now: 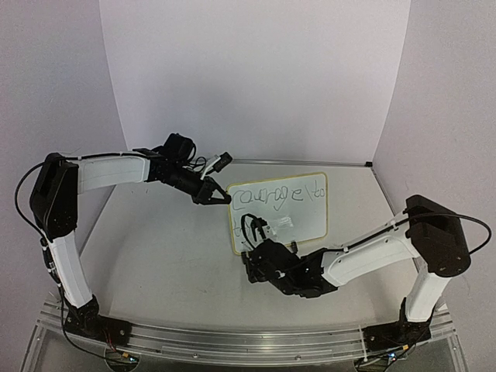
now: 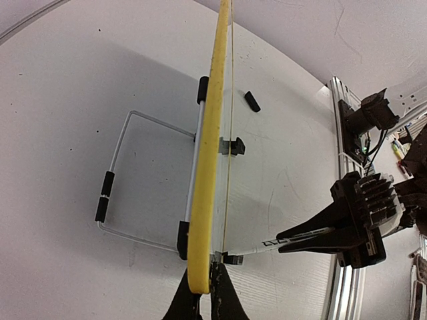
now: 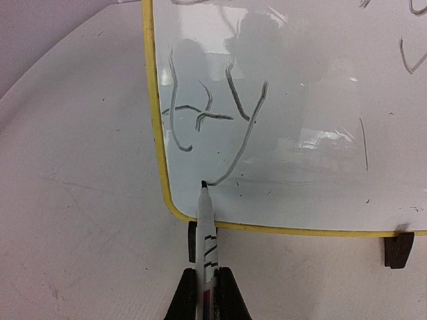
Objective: Write a sentence on the whiteboard
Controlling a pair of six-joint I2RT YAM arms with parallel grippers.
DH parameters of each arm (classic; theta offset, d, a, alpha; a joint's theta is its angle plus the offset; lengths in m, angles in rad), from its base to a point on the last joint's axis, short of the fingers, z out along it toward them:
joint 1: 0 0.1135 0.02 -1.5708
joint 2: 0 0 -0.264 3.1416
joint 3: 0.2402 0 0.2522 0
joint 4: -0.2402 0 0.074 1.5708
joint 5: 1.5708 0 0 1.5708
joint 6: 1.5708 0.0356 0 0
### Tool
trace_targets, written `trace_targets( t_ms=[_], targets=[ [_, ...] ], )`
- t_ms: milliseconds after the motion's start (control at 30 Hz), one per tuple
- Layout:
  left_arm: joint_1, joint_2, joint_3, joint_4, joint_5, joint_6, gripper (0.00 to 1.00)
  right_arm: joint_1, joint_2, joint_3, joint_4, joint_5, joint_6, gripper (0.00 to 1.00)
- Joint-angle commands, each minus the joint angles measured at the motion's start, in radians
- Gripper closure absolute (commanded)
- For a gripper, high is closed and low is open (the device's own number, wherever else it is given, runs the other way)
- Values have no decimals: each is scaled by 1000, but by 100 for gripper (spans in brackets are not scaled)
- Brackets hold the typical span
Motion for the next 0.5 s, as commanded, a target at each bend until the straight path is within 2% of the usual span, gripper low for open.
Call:
trace_targets(
  t_ms=[0, 233, 467],
  targets=[
    [2, -21, -1, 3, -99, 75, 100, 2, -96, -18, 51, -23, -32, 100],
    [2, -21, -1, 2, -103, 76, 100, -8, -194, -57, 51, -68, -79, 100],
    [2, -22, -1, 0, -103, 76, 100, -95, -281, -150, 99, -220, -115, 100]
  ],
)
